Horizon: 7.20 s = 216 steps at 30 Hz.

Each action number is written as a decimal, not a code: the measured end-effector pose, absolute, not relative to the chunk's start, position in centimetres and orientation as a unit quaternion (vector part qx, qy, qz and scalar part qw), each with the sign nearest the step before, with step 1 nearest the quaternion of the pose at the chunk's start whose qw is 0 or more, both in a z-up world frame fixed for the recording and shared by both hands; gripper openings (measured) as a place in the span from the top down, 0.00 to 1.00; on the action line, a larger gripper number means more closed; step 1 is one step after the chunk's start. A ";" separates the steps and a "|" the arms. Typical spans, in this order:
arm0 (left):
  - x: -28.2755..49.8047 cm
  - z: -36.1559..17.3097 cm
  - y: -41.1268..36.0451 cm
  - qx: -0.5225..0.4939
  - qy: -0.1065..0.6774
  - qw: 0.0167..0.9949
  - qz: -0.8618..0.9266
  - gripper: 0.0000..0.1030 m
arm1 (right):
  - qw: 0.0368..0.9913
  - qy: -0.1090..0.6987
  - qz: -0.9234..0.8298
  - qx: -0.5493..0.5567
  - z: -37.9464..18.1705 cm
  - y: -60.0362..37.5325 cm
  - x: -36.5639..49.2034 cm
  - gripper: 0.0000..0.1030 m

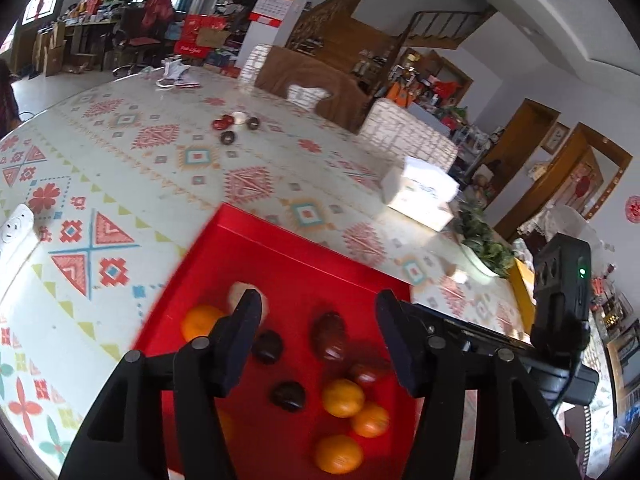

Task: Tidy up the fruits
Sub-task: 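Carry the date and biscuit into the red tray and open both grippers, then move both grippers back toward the last red date, then grasp the last red date with the left gripper while the right gripper grasps the beige biscuit, then carry the date and biscuit into the red tray and open both grippers, then move both grippers back toward the remaining beige biscuits on the table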

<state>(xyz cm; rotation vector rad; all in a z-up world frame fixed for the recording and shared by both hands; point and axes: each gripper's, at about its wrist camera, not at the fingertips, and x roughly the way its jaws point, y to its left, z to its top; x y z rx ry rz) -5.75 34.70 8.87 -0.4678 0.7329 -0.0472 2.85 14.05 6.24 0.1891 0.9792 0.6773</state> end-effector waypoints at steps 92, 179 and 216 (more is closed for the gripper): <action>-2.1 4.1 5.1 -0.086 0.413 0.894 -0.153 0.74 | 0.885 0.384 0.102 0.243 2.5 -23.2 3.0 0.64; -12.8 7.4 20.2 -0.181 0.364 0.911 -0.066 0.16 | 0.857 0.437 0.226 0.154 3.7 -5.9 -6.0 0.43; 12.7 6.7 5.7 -0.031 0.458 0.882 -0.105 0.16 | 0.891 0.408 0.074 0.185 3.6 -19.6 4.8 0.32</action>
